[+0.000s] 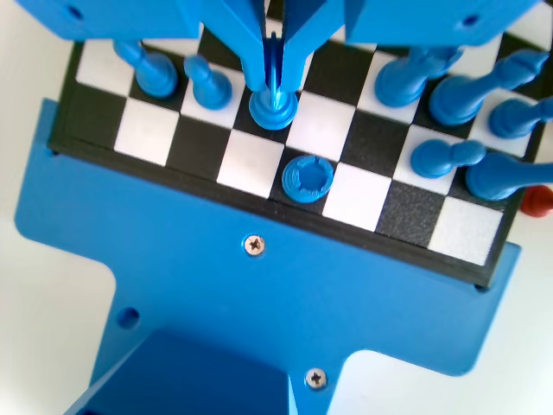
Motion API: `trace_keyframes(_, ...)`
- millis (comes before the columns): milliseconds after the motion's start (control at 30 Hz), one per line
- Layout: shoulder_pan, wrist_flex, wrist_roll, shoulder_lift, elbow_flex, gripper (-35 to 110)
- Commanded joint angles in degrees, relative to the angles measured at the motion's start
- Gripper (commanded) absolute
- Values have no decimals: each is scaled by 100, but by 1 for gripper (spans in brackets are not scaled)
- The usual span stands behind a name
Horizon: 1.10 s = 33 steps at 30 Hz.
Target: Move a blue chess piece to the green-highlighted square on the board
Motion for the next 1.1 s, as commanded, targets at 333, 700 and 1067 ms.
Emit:
trace_keyframes(333, -272, -360, -70, 457, 334, 1)
trace_keyframes(700, -185, -211, -369, 483, 264, 12)
trace_keyframes(1067, 18, 940, -606, 580, -686, 15)
